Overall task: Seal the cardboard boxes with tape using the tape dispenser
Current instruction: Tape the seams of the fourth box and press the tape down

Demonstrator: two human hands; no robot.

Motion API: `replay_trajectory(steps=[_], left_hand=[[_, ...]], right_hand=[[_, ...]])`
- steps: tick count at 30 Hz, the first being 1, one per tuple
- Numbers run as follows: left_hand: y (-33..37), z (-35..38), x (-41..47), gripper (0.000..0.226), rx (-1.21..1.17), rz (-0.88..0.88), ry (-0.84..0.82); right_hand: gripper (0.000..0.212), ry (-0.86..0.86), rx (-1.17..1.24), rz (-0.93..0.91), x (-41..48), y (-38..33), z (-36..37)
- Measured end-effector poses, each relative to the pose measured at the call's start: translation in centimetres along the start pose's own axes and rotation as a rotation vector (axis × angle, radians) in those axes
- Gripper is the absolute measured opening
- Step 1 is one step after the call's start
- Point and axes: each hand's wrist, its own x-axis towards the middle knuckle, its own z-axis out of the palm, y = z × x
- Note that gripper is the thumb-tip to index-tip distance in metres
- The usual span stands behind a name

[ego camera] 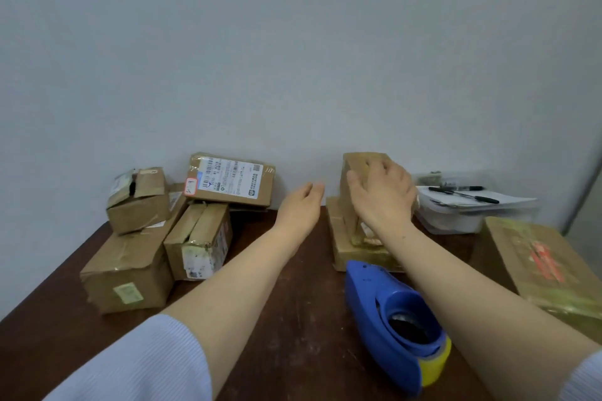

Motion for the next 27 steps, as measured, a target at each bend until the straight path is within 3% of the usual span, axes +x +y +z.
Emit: replay_trajectory(steps=[2, 5, 10, 15, 18, 22, 27], left_hand=[[-0.7, -2.5, -0.3, 0.023, 0.082, 0.008, 0.064], [-2.2, -6.7, 0.1, 0.021, 0.23, 0.02, 0.159], [-4.5, -13.3, 1.9, 0.044, 0.352, -0.043, 0.283], [-5.9, -17.1, 6.0, 0.033, 0.352, -0.072, 0.374], [-6.3, -18.0, 8.2, 0.04, 0.325, -0.11, 0.412], [-7.0, -18.8, 11.2, 0.047, 0.339, -0.161, 0.405], [-7.1, -19.1, 11.4, 0.056, 0.088, -0.216, 0.451]], right_hand=[[0.048, -0.072, 0.063, -0.13, -0.3, -2.5, 1.3], [0.044, -0.207, 0.229, -0.186, -0.2, -5.8, 3.8], [0.04, -0.336, 0.436, -0.086, 1.3, -9.5, 7.5], [0.039, -0.347, 0.483, 0.032, 4.7, -10.5, 11.1], [0.026, -0.337, 0.478, 0.093, 6.8, -10.6, 13.5], [0.037, -0.327, 0.499, 0.158, 8.1, -11.0, 15.9], [0.038, -0.229, 0.677, 0.192, 7.1, -11.1, 16.0]])
